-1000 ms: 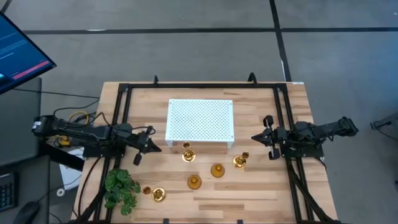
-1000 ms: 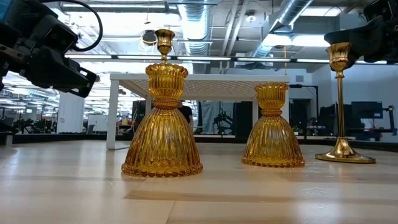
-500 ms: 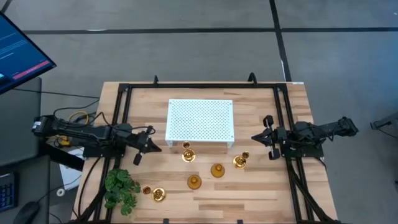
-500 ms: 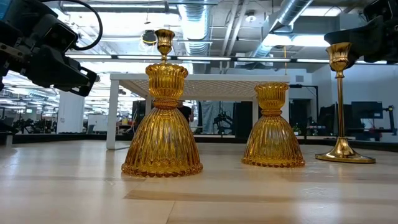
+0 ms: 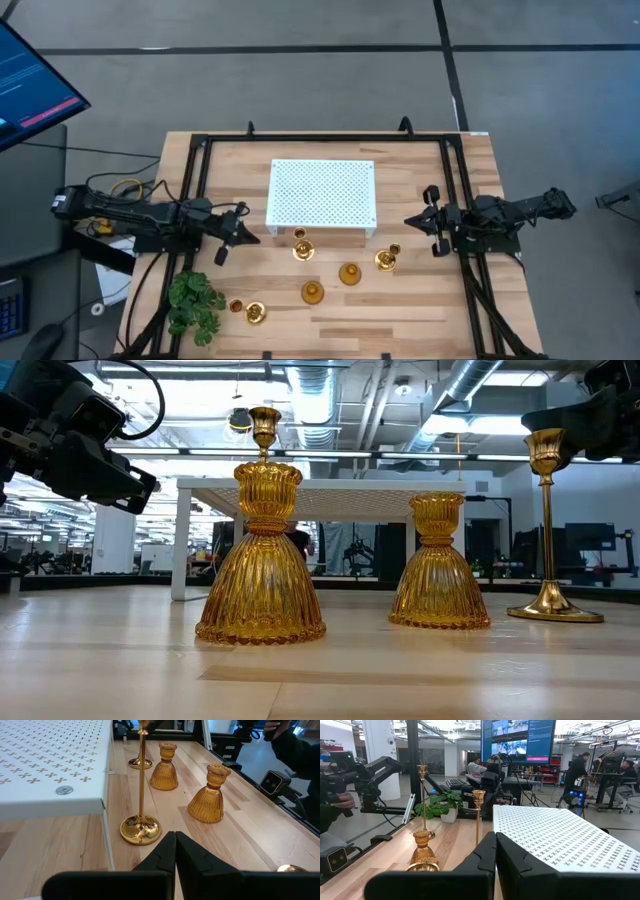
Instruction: Pick & Place candle stick holders
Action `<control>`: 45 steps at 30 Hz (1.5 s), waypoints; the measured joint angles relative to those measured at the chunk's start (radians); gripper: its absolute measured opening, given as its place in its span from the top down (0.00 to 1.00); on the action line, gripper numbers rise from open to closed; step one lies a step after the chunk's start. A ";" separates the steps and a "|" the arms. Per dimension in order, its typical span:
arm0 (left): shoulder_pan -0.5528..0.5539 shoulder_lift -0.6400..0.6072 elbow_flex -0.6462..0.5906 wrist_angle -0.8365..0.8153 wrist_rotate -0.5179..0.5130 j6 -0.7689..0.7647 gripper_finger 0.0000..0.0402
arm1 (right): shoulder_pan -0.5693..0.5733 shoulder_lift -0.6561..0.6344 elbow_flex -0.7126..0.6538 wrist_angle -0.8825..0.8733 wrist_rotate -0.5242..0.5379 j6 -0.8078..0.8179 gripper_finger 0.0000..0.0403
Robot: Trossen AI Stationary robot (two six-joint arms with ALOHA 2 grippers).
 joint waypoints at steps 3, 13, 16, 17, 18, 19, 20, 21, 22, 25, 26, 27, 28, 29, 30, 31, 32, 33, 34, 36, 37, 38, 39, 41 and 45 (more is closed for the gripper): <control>0.000 0.000 0.000 0.000 0.000 0.000 0.98 | 0.000 0.000 0.000 0.000 0.000 0.000 1.00; 0.000 0.000 0.000 0.004 0.000 0.000 0.98 | 0.000 0.000 0.000 0.000 0.000 0.000 1.00; 0.000 0.000 0.000 0.006 0.000 0.000 0.98 | 0.000 0.000 0.000 0.000 0.000 0.000 1.00; 0.000 0.000 0.000 0.006 0.000 0.000 0.98 | 0.000 0.000 0.000 0.000 0.000 0.000 1.00; 0.000 0.000 0.000 0.006 0.000 0.000 0.98 | 0.000 0.000 0.000 0.000 0.000 0.000 1.00; 0.000 0.000 0.000 0.006 0.000 0.000 0.98 | 0.000 0.000 0.000 0.000 0.000 0.000 1.00; 0.000 0.000 0.000 0.006 0.000 0.000 0.98 | 0.000 0.000 0.000 0.000 0.000 0.000 1.00; 0.000 0.000 0.000 0.007 0.000 0.000 0.98 | 0.000 0.000 0.000 0.000 0.000 0.000 1.00; 0.000 0.000 0.000 0.007 0.000 0.000 0.98 | 0.000 0.000 0.000 0.000 0.000 0.000 1.00; 0.000 0.000 0.000 0.007 0.000 0.001 0.98 | 0.001 0.000 0.000 0.001 -0.001 0.000 1.00; 0.000 0.000 0.000 0.007 0.000 0.001 0.98 | 0.002 0.000 0.000 0.001 -0.001 0.000 1.00; 0.000 0.000 0.000 0.008 0.000 0.001 0.98 | 0.004 0.000 0.000 0.001 -0.001 0.000 1.00; 0.000 0.000 0.000 0.008 0.000 0.000 0.98 | 0.006 0.000 0.000 0.001 -0.001 0.000 1.00; 0.000 0.000 0.000 0.009 0.000 0.000 0.98 | 0.009 0.000 0.000 0.001 -0.001 0.000 1.00; 0.000 0.000 0.000 0.012 0.000 0.000 0.98 | 0.009 0.000 0.000 0.000 -0.001 0.000 1.00; 0.000 0.000 0.000 0.014 0.000 -0.001 0.98 | 0.009 0.000 0.000 0.001 -0.001 -0.001 1.00; 0.000 0.000 0.000 0.015 0.000 -0.006 0.98 | 0.008 0.000 0.000 0.001 -0.001 -0.001 1.00; 0.000 0.000 0.000 0.018 0.000 -0.021 0.98 | 0.008 0.000 0.000 0.004 -0.001 -0.001 1.00; 0.000 0.000 0.000 0.023 0.000 -0.039 0.98 | 0.006 0.000 0.000 0.007 -0.001 -0.001 1.00; 0.000 -0.001 0.000 0.032 0.000 -0.070 0.98 | 0.006 0.000 0.000 0.008 -0.001 -0.003 1.00; 0.000 -0.001 0.000 0.032 0.000 -0.079 0.98 | 0.006 0.000 0.000 0.008 0.000 -0.004 1.00; 0.000 0.000 0.000 0.032 0.000 -0.081 0.98 | 0.006 0.000 0.000 0.008 0.000 -0.003 1.00; 0.000 0.000 0.000 0.032 0.000 -0.082 0.98 | 0.006 0.000 0.000 0.008 0.000 -0.004 1.00; 0.000 0.000 0.000 0.036 0.000 -0.082 0.98 | 0.006 0.000 0.000 0.007 0.000 -0.003 1.00; 0.000 0.000 0.000 0.041 0.005 -0.083 0.98 | 0.006 0.000 0.000 0.007 0.000 -0.004 1.00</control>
